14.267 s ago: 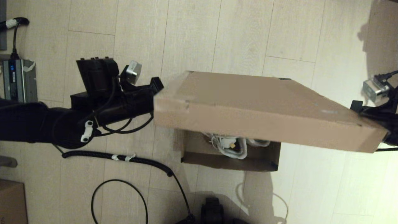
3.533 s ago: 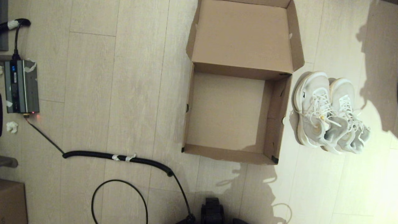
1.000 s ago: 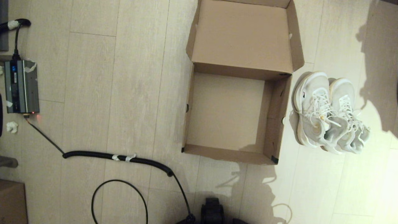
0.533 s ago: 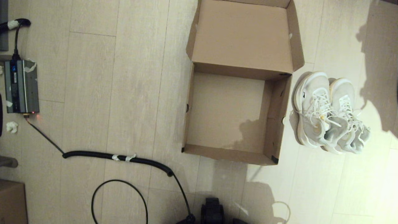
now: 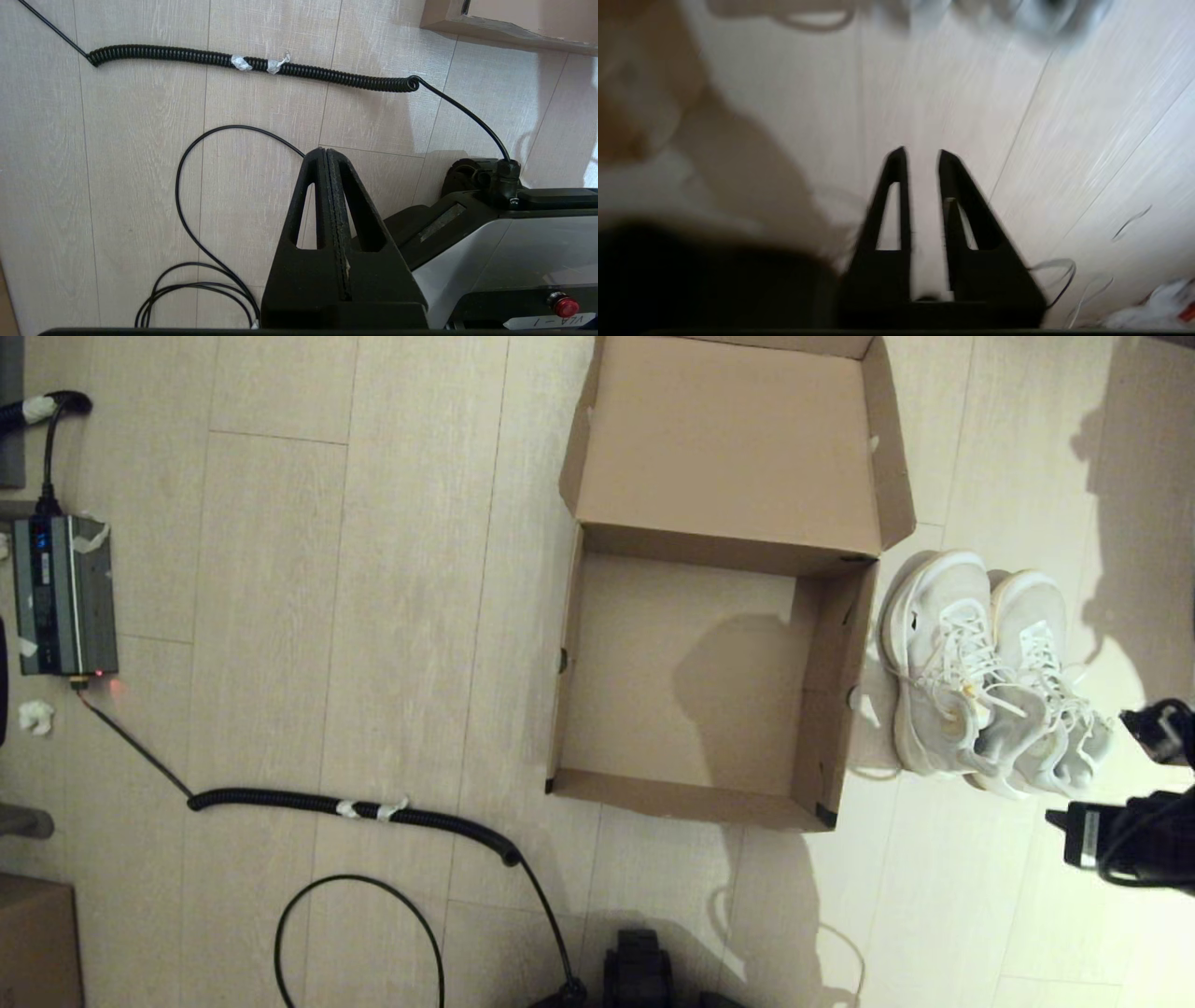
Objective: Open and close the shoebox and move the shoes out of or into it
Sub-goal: Put the shoes into the shoe box
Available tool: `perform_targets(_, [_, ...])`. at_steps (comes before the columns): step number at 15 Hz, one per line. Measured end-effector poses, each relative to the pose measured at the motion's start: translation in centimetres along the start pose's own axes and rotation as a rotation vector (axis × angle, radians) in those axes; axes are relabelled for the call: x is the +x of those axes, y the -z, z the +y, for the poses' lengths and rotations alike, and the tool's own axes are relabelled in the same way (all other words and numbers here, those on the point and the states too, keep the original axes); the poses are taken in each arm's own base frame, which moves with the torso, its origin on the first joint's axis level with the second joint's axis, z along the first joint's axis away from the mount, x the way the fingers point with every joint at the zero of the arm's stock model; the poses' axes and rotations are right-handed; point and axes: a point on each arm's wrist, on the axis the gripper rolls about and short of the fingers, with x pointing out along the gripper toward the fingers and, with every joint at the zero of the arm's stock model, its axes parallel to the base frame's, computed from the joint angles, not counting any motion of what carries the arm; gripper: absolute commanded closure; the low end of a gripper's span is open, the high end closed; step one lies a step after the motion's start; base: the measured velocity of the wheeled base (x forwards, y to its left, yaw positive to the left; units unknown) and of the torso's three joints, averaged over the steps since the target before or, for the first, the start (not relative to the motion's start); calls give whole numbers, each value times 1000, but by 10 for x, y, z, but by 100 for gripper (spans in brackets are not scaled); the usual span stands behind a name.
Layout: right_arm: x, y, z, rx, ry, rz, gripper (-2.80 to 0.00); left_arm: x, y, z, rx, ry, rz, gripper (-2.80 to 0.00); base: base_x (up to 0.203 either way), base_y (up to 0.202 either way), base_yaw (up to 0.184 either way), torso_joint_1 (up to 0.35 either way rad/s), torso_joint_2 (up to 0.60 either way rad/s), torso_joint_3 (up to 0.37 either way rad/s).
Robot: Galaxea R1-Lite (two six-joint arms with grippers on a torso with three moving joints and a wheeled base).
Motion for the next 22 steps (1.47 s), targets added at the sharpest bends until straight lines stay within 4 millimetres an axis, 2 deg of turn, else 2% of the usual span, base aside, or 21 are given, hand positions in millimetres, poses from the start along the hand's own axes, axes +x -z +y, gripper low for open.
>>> perform_targets(3, [31,-26,-19,-7,44,-82,-280,0,0,0,0,0,3,0,0,0,0,0,0,0])
perform_targets(5, [41,-36,-23,-2,22,-99,-280,1,0,0,2,0,12,0,0,0,0,0,0,0])
perform_targets(9, [66,-32,-31,44,-49,-91,-280,0,0,0,2,0,6,0,0,0,0,0,0,0])
perform_targets(13, [93,-45,-53,43,-23,-223,-280,0,0,0,2,0,3,0,0,0,0,0,0,0])
perform_targets(19, [130,-34,-59,87,-127,-185,-280,0,0,0,2,1,1,0,0,0,0,0,0,0])
perform_targets(20, [138,-33,-61,92,-128,-193,0,0,0,0,2,1,1,0,0,0,0,0,0,0])
perform_targets(22, [152,-34,-63,113,-129,-242,0,0,0,0,2,0,1,0,0,0,0,0,0,0])
